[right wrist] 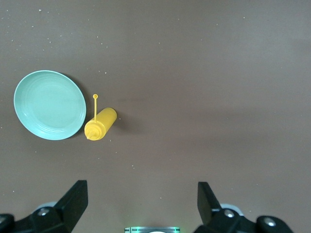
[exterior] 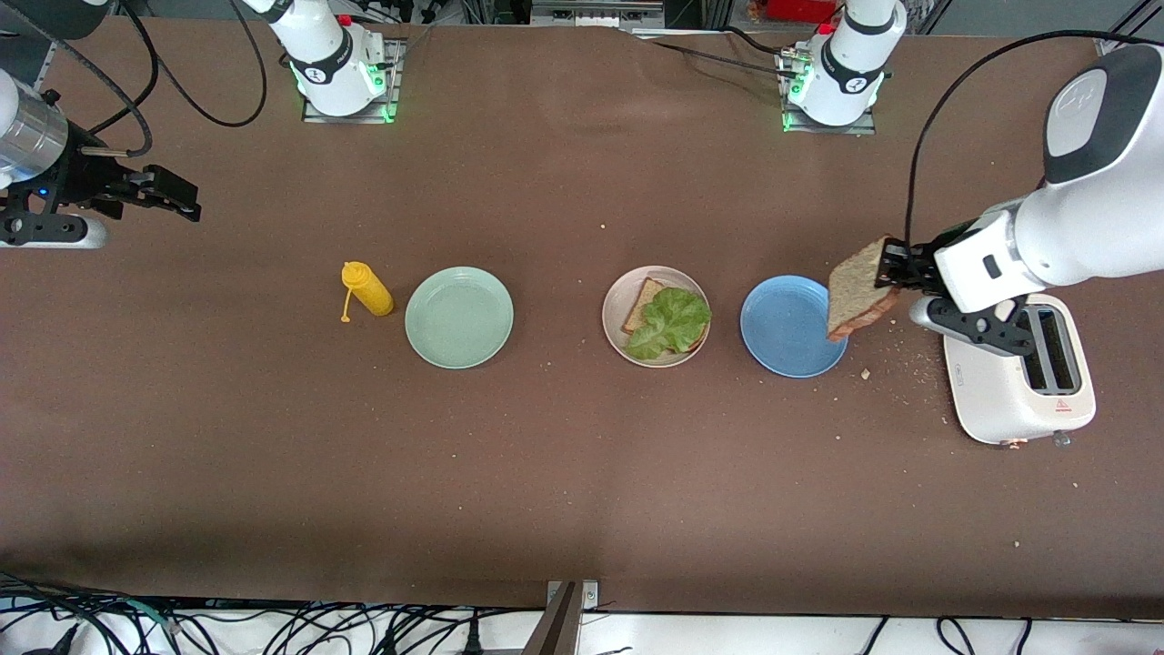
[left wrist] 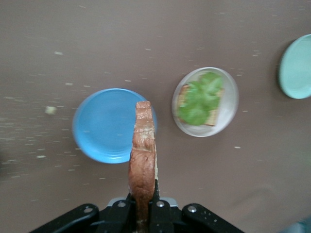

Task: Make sandwich in beige plate with both arms
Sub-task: 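Grasp the toast slice with the left gripper and lift it out, then carry the toast with the left gripper and lay it on the lettuce, then open the left gripper and raise it away from the sandwich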

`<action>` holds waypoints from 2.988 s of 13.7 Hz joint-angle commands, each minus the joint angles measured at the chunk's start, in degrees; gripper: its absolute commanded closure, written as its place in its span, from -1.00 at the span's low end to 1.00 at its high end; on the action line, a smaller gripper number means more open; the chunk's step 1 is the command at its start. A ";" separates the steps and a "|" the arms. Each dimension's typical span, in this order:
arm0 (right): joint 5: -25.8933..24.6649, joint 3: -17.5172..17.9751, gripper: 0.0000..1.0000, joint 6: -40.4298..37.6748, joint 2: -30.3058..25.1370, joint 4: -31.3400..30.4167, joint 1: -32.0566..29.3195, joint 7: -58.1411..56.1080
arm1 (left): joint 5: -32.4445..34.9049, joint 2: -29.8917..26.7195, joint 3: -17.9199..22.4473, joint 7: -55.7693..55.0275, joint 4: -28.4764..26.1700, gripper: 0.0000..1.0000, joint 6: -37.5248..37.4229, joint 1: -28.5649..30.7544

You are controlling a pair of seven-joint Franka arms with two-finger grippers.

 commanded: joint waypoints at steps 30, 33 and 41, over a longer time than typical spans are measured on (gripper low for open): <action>0.72 -0.06 -1.00 2.89 3.81 3.48 0.19 -0.01 | -20.66 27.27 3.17 33.95 -3.84 -1.00 18.93 -7.61; 0.81 -0.06 -1.00 2.80 3.81 3.48 0.19 0.17 | -16.17 24.47 3.26 31.59 -3.75 -1.00 18.14 -7.52; 0.63 -0.06 -1.00 3.32 3.81 3.48 0.19 0.17 | 2.10 9.00 3.61 15.61 -2.35 -1.00 9.80 -5.49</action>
